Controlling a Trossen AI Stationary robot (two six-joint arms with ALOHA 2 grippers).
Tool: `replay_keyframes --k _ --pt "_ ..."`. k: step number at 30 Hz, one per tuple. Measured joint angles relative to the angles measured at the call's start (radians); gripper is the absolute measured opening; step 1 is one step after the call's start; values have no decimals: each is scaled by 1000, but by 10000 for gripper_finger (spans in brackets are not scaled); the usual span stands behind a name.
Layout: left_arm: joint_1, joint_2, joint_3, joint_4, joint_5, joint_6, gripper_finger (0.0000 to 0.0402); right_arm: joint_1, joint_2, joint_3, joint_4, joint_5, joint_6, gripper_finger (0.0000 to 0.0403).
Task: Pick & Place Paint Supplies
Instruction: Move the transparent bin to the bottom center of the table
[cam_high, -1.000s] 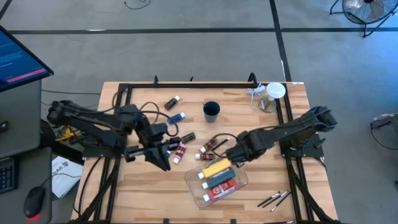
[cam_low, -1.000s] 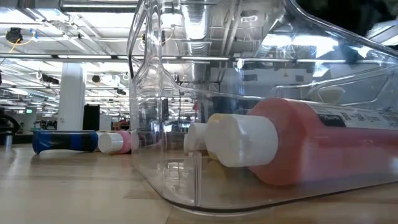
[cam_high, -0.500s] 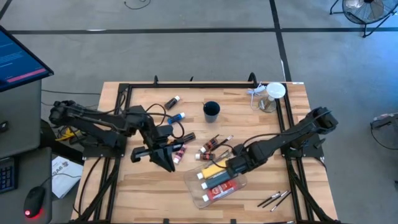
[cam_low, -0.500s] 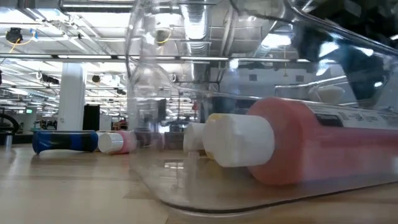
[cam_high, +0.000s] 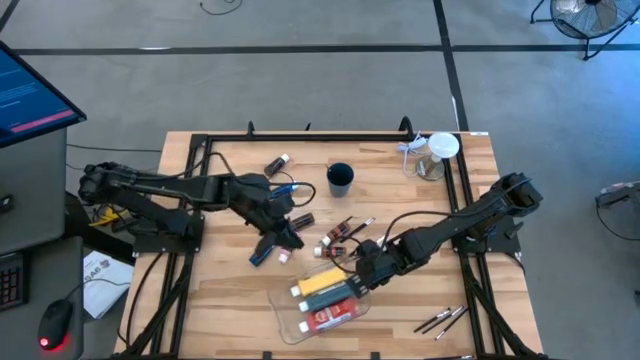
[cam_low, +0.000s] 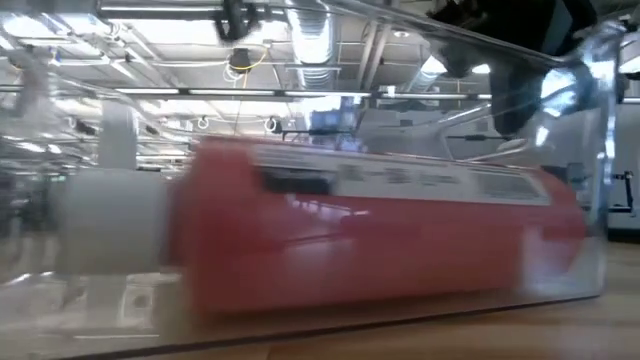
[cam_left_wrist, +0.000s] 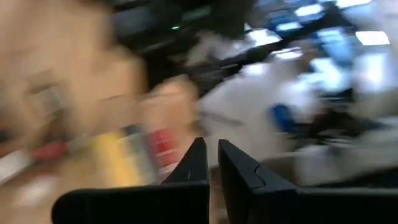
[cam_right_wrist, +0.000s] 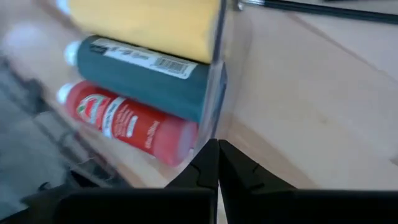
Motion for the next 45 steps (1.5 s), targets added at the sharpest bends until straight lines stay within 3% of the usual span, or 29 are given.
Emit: replay_keyframes --k 4,6,15,32,45 --pt "3 -3 0 -213 -207 40 1 0 7 0 30 -1 -12 0" --pt "3 -3 0 -284 -247 46 1 4 21 0 57 -11 -12 0" --pt "-4 -4 0 -369 -283 69 1 51 121 17 280 -105 -78 0" --pt "-3 -4 0 -378 -328 58 1 10 143 48 282 -115 -402 0" --pt "-4 -4 0 -430 -329 23 1 -35 151 49 362 -142 -529 0"
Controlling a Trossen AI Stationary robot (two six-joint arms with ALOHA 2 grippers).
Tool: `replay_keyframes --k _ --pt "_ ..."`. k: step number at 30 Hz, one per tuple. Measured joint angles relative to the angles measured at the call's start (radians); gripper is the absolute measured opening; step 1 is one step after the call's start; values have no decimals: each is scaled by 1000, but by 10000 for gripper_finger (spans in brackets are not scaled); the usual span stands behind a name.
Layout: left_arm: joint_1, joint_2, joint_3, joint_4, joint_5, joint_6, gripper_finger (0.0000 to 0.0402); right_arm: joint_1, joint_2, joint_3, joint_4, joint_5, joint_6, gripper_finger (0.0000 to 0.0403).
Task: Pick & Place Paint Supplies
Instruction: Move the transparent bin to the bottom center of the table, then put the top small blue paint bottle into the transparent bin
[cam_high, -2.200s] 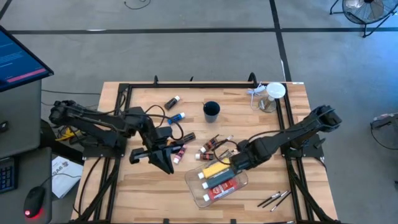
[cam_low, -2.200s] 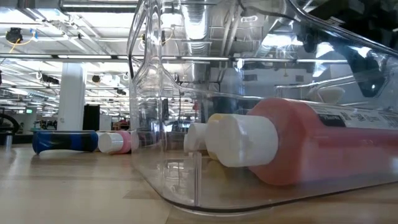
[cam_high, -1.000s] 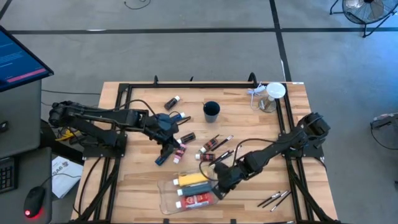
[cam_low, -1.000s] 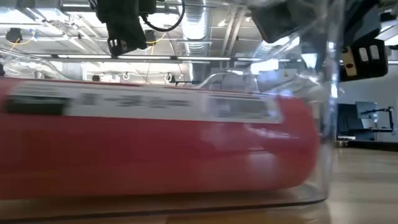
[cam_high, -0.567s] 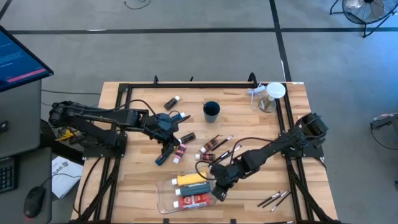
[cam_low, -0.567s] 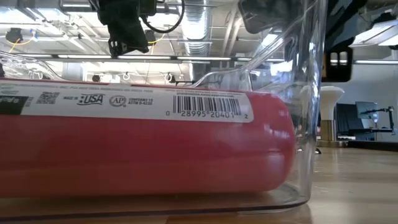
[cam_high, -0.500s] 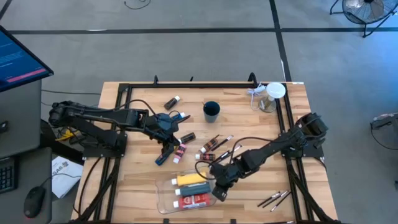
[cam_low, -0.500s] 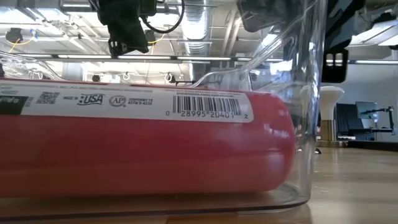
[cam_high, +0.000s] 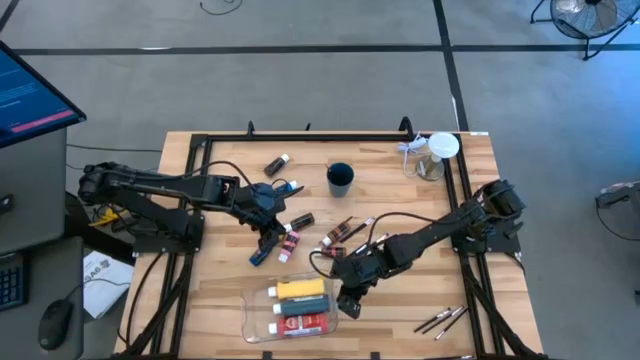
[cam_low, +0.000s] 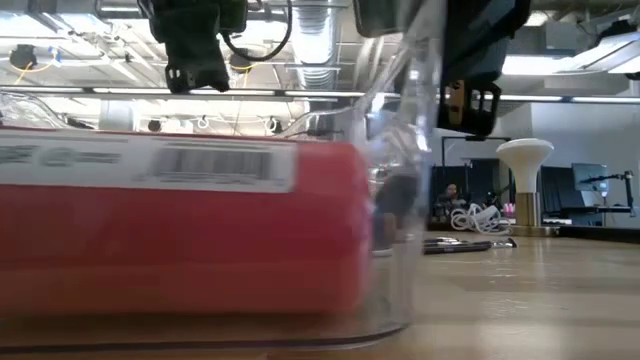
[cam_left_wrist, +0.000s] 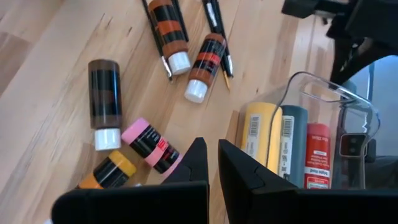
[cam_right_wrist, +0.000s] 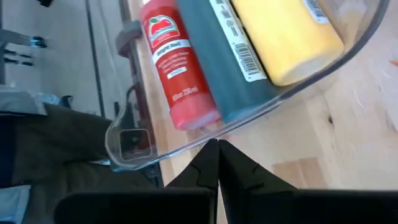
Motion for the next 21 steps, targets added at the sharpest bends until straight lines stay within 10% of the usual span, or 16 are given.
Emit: replay_keyframes --k 11,21 --pt "41 6 -18 -267 -85 -194 1 -23 -32 1 -68 11 -4 0" --pt "42 -87 -279 -75 12 -451 1 -28 -199 0 -91 226 -30 0"
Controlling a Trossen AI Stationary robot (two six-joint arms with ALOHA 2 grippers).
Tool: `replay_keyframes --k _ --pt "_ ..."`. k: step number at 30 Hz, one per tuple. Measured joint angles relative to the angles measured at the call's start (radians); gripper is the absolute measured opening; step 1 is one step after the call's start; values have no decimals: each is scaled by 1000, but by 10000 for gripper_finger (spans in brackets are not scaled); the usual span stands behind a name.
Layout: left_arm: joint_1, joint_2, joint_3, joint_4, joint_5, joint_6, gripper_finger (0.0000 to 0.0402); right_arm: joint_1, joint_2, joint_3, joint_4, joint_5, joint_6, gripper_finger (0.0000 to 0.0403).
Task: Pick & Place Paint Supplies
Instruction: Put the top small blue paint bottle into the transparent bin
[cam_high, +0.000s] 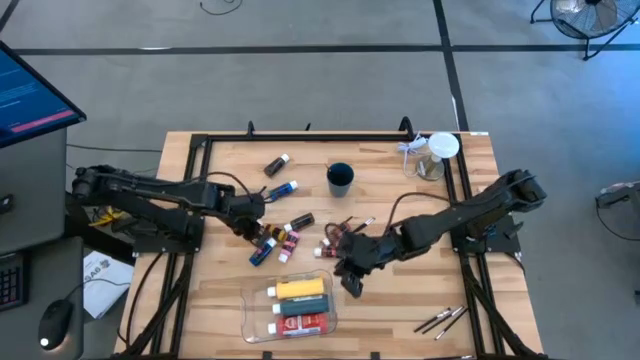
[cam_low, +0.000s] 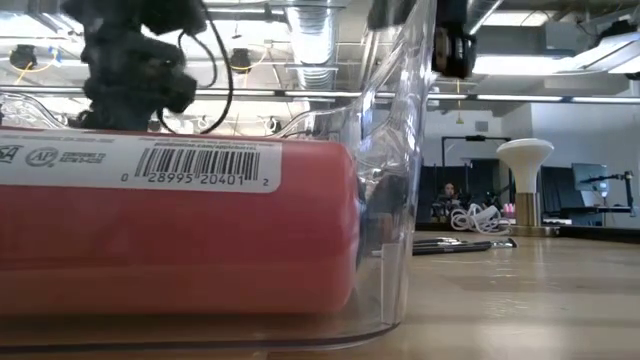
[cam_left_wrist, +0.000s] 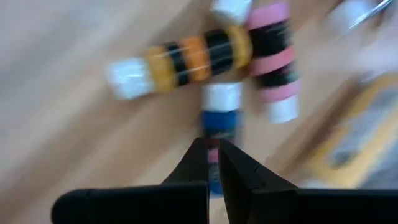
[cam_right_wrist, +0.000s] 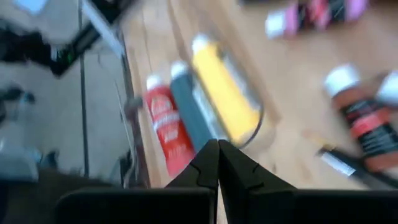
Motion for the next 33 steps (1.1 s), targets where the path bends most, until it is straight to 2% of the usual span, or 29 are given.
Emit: replay_keyframes --k 2,5,8,10,12,14,16,20,23,26,30,33 --pt "0 -46 -81 161 24 -116 1 -5 -37 0 -2 44 -5 0" --pt "3 -114 -189 393 -2 -276 1 -10 -90 -1 2 89 -22 0" --pt "8 -187 -281 718 -80 -389 1 -15 -146 0 12 134 -57 0" --pt "15 -228 -331 929 -158 -406 1 -17 -188 0 11 166 -93 0" --pt "26 -263 -360 1026 -240 -398 1 -18 -224 0 13 204 -115 0" --pt "38 -291 -373 1029 -294 -397 1 -18 -255 0 10 237 -142 0" --pt "51 -301 -377 1028 -301 -391 1 -19 -274 0 10 267 -153 0" --pt "80 -273 -330 942 -240 -311 1 -10 -290 0 5 302 -223 0" --pt "103 -229 -264 797 -223 -288 1 -12 -299 0 -4 301 -239 0" --pt "165 -154 -175 679 -169 -194 0 -24 -302 0 -2 300 -276 0" --pt "248 12 -24 552 -33 -33 0 -56 -302 0 -7 287 -307 0" --pt "300 147 107 447 6 121 0 -77 -302 0 -25 253 -313 0"
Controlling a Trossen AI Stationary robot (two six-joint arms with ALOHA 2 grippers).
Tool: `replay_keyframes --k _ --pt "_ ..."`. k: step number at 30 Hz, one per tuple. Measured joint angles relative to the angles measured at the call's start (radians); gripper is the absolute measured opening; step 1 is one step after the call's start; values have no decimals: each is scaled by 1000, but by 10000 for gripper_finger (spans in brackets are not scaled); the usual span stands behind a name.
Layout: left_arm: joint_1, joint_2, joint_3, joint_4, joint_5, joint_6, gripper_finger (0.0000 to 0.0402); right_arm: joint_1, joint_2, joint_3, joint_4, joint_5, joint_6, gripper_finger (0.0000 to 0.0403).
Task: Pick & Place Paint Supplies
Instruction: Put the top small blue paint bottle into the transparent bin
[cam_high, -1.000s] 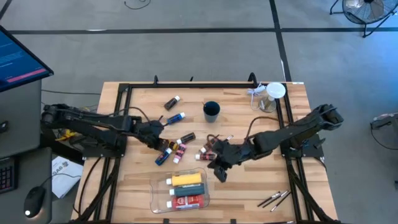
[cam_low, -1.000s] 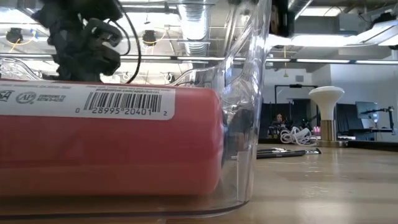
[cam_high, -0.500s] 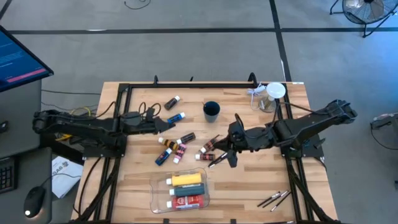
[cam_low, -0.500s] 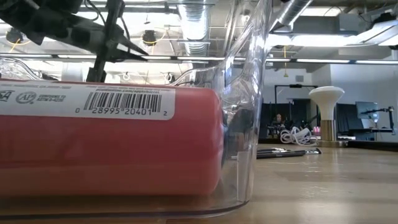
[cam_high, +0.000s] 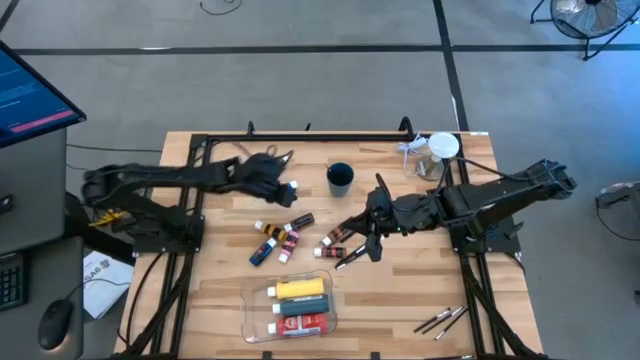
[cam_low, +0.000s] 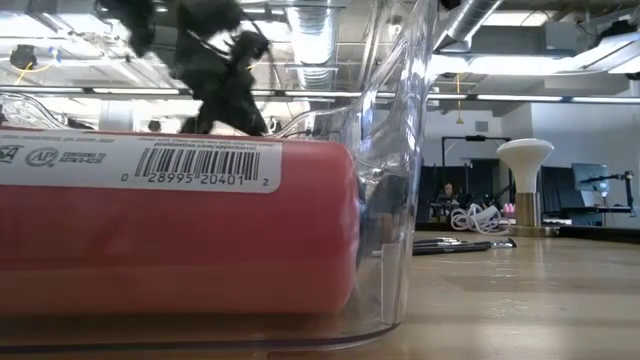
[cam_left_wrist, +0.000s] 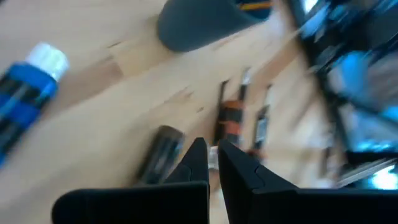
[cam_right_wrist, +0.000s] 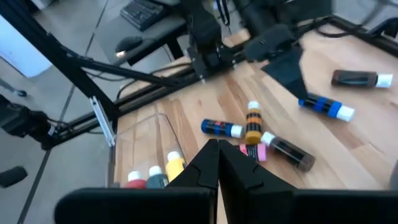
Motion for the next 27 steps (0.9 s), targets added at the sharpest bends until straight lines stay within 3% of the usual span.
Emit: replay_keyframes --k 8,14,18,27 --pt "141 279 273 -307 -27 335 1 -14 0 0 -59 -6 1 0" --pt "160 415 453 -541 -30 547 15 -13 0 0 -83 -7 4 0" --pt "137 448 502 -552 -39 628 63 -13 0 0 -85 -7 14 0" --pt "107 526 513 -554 -206 685 201 -13 0 0 -94 -5 29 0"
